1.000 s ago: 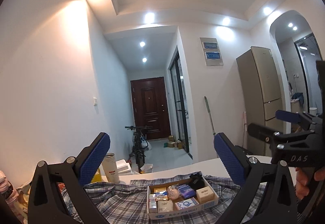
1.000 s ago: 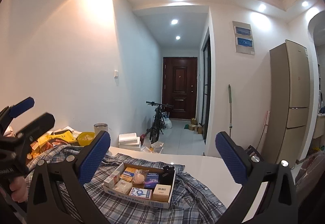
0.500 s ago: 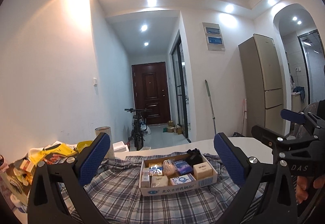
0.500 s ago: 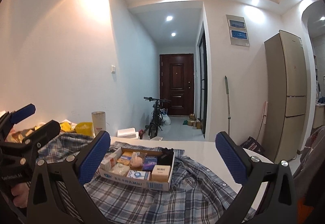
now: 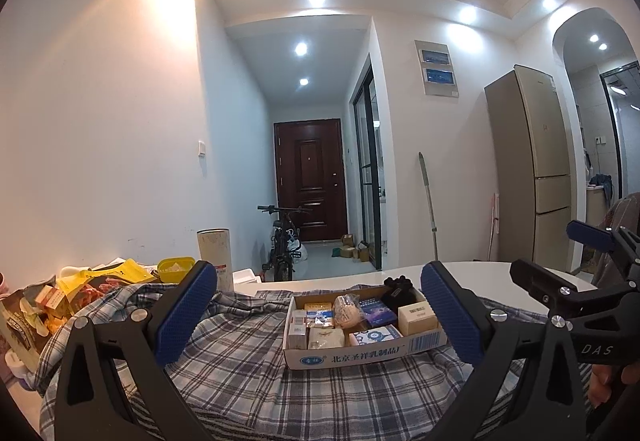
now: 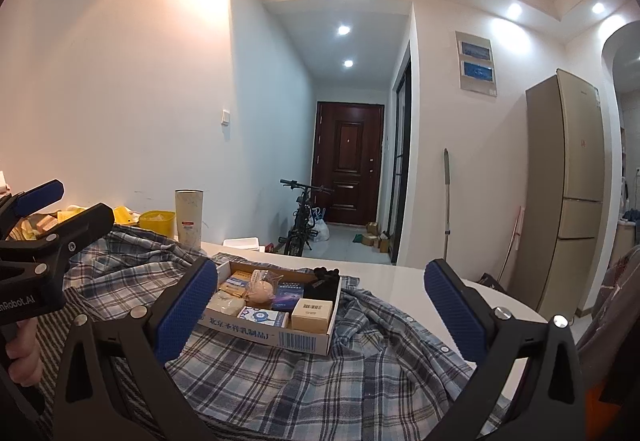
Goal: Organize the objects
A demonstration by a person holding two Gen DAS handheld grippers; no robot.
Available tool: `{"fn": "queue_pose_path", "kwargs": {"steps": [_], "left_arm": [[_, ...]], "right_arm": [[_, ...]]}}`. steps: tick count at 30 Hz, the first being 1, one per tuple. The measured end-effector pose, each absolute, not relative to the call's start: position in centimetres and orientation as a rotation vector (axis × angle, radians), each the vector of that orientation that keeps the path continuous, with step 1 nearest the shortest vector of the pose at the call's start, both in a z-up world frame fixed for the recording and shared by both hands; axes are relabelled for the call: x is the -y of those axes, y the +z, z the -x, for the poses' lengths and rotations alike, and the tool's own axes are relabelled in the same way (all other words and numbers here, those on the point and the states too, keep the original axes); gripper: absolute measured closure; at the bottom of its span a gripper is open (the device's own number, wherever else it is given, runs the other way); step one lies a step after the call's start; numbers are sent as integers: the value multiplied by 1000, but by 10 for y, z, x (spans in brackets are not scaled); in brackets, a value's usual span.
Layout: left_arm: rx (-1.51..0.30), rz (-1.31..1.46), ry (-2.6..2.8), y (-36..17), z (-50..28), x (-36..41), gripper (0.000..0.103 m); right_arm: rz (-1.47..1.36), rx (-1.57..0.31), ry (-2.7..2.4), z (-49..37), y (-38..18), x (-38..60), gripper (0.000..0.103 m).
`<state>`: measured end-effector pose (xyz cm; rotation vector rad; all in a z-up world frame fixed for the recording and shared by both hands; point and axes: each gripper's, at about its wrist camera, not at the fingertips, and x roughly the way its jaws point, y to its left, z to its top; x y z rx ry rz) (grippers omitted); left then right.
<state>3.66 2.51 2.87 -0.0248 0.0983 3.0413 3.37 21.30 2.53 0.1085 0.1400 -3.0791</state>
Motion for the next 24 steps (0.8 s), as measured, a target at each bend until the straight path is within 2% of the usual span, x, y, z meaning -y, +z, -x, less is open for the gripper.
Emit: {"fn": "queue_pose_path", "kwargs": {"steps": [8, 14, 24], "left_arm": [[-120, 81, 3045, 11, -21, -28, 0], [-96, 107, 3091, 3, -15, -26, 0], [-355, 69, 3028, -5, -22, -64, 0]], "right_arm": [[-57, -185, -3109, -27, 11, -212, 0], [-99, -126, -3112, -17, 3, -221, 0], [-170, -107, -3077, -9, -2, -224, 0]]}}
